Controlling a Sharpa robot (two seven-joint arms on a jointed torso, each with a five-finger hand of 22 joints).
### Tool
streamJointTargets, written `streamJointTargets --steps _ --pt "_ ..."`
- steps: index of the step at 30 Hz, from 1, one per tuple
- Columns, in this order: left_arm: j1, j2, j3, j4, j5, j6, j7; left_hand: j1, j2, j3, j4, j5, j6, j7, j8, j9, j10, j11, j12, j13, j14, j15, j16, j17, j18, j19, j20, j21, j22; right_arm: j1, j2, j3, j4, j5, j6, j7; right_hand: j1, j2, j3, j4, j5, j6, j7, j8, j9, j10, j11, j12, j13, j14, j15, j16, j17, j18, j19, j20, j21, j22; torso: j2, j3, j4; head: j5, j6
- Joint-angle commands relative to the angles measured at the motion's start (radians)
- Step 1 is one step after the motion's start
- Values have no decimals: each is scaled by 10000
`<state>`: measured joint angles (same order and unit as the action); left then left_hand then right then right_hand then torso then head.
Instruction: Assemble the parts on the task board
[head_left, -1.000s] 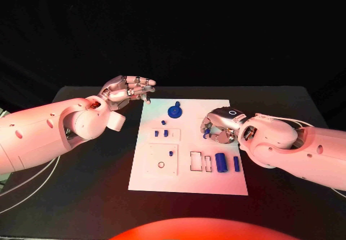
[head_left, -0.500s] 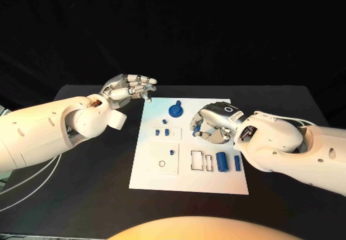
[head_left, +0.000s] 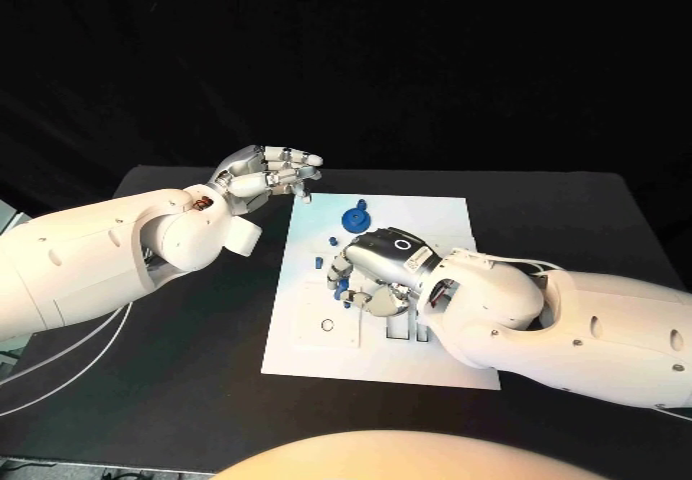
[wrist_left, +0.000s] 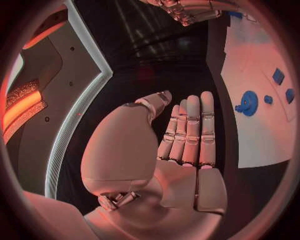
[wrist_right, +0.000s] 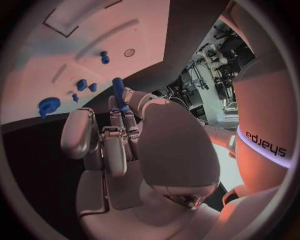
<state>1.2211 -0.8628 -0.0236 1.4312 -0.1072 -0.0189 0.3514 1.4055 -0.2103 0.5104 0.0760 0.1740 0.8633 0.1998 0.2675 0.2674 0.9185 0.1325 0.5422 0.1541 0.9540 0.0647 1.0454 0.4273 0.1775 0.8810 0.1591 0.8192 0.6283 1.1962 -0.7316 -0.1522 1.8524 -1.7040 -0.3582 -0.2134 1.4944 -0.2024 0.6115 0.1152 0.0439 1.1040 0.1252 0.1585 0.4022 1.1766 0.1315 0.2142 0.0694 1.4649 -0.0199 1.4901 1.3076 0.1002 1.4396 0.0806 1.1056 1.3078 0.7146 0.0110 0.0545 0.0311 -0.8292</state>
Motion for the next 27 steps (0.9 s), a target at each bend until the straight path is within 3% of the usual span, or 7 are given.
streamJointTargets --steps 1,6,13,27 --pt "3 34 9 28 53 179 59 -25 77 -58 4 6 -58 4 -3 -9 -30 8 42 10 -2 0 -47 -8 57 72 5 -66 -8 -152 260 -17 -174 18 -145 341 8 136 204 -270 67 57 36 42 16 884 -791 -12 371 627 -44 23 480 -181 14 -52 -34 1217 12 7 17 59 -4" --pt "3 61 9 28 8 179 49 -25 77 -58 4 6 -58 4 -3 -9 -30 8 42 10 -2 0 -47 -8 57 72 5 -66 -8 -387 629 -70 -521 61 -92 432 -21 142 234 -312 73 42 46 37 21 878 -782 -34 380 626 -38 22 478 -178 8 -50 -58 1216 15 -14 29 109 -76" --pt "4 82 9 29 -24 183 47 -19 81 -60 4 6 -58 3 -1 -9 -30 8 47 12 -1 0 -49 -9 58 77 5 -73 -13 -621 864 -133 -875 76 57 485 -44 150 278 -374 80 26 55 31 28 875 -773 -58 394 627 -31 24 484 -172 -4 -47 -96 1212 24 14 13 216 -125" --pt "5 124 9 11 -40 222 29 -12 87 -64 6 6 -57 1 3 -9 -29 6 54 14 -1 -1 -51 -11 59 83 5 -82 -19 -836 1030 -185 -1064 35 269 475 -90 163 343 -461 96 9 69 25 37 878 -761 -89 417 623 -22 17 467 -166 -14 -42 -129 1215 17 18 5 384 -274"
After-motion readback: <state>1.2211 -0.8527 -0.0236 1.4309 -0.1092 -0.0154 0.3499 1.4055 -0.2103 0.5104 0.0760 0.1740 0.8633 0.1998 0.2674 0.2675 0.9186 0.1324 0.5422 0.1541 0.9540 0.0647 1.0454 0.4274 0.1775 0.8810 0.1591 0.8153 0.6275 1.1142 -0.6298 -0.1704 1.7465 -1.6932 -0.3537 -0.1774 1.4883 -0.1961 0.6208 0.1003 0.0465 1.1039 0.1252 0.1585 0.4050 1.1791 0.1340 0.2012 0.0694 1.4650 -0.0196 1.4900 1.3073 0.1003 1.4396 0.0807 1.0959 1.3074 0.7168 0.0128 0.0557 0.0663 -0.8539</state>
